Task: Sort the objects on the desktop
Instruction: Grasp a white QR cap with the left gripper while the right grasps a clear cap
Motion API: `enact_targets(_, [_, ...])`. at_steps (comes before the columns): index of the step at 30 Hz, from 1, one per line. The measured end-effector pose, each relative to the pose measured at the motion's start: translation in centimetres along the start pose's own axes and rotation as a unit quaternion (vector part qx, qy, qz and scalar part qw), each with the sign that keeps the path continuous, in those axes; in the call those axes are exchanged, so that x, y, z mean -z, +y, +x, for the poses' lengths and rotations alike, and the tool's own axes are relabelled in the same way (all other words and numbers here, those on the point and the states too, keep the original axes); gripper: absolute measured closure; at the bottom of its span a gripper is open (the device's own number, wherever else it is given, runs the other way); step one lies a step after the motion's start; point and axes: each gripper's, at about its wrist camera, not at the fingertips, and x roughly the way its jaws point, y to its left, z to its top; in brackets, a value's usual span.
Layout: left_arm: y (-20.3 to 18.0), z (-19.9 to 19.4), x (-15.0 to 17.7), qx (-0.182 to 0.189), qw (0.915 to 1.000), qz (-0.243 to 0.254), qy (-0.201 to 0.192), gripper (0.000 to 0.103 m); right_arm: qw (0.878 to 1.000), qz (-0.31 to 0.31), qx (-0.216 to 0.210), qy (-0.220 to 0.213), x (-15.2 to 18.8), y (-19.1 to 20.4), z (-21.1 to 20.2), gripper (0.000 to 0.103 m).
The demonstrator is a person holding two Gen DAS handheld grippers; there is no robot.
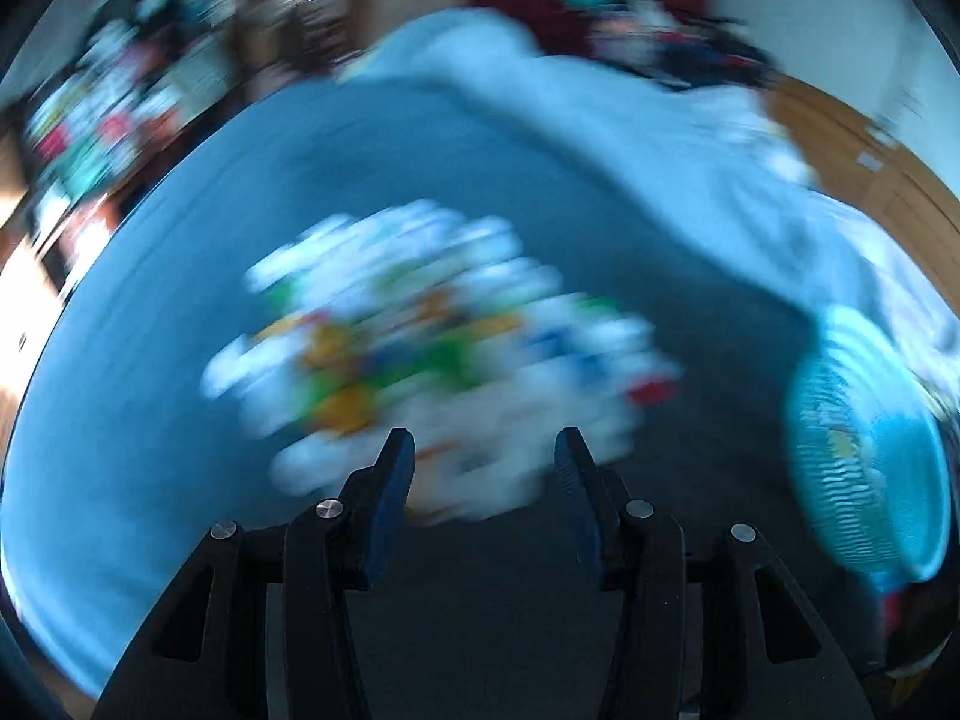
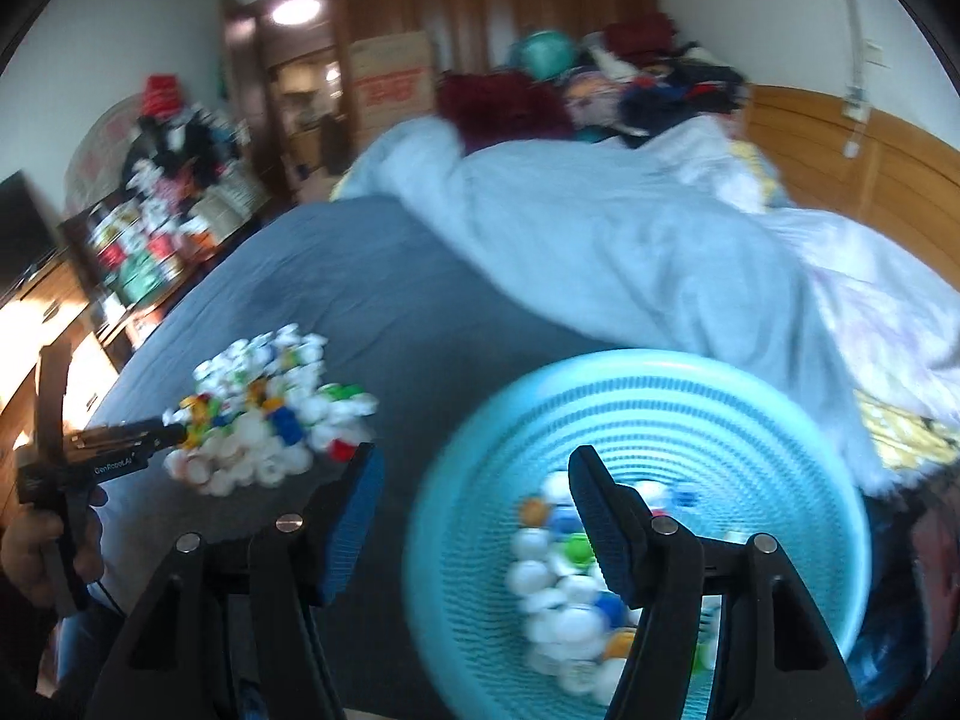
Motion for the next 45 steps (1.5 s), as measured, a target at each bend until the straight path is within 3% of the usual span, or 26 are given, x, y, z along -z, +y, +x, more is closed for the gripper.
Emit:
enact_targets(4, [7.5, 2.2, 2.6, -0.021, 0.9982, -0.046, 0.033, 0.061, 0.999, -0.032, -0.021, 0.019, -0.1, 3.7, 2.2, 0.034])
enact_targets(6, [9.0, 3.3, 3.4, -0.021, 0.9982, -0.04, 0.04, 0.062, 0.998, -0.046, -0.026, 0.03, -0.2, 5.4, 3.3, 0.034])
enact_targets(10, [8.7, 5.1, 3.6, 0.005, 0.9987, 0.002, 0.051, 0.068, 0.997, -0.06, -0.031, 0.044, -0.4, 7.5, 4.7, 0.034])
enact_targets(14, [6.9, 6.6, 2.9, 0.027, 0.9977, 0.044, 0.043, 0.069, 0.996, -0.071, -0.026, 0.055, -0.4, 8.6, 5.3, 0.034])
enact_targets(17, [6.6, 7.2, 2.2, 0.029, 0.9977, 0.047, 0.039, 0.069, 0.995, -0.072, -0.023, 0.064, -0.5, 9.0, 6.0, 0.034])
enact_targets(19, [6.6, 7.7, 1.8, 0.028, 0.9978, 0.046, 0.038, 0.069, 0.995, -0.068, -0.027, 0.069, -0.5, 9.1, 6.4, 0.034])
enact_targets(20, [6.6, 7.7, 1.7, 0.028, 0.9981, 0.042, 0.036, 0.079, 0.995, -0.066, -0.031, 0.07, -0.5, 9.2, 6.6, 0.034])
enact_targets(23, [7.0, 6.7, 1.7, 0.026, 0.9992, 0.022, 0.021, 0.078, 0.993, -0.056, -0.055, 0.084, 0.1, 9.7, 7.7, 0.035])
enact_targets(26, [8.0, 5.6, 2.0, 0.024, 0.9996, -0.011, 0.005, 0.078, 0.989, -0.04, -0.093, 0.106, 1.0, 10.2, 9.9, 0.045])
enact_targets(30, [9.0, 5.0, 1.9, 0.028, 0.999, -0.035, 0.0, 0.078, 0.984, 0.027, -0.118, 0.132, 2.1, 9.6, 14.8, 0.045])
enact_targets(36, [9.1, 3.0, 0.8, 0.045, 0.998, -0.039, -0.022, 0.078, 0.981, 0.094, -0.096, 0.143, 1.5, 7.8, 22.4, 0.045])
enact_targets(45, [9.7, 2.8, 0.4, 0.06, 0.9968, -0.049, -0.021, 0.078, 0.981, 0.11, -0.063, 0.149, 0.9, 7.6, 27.4, 0.045])
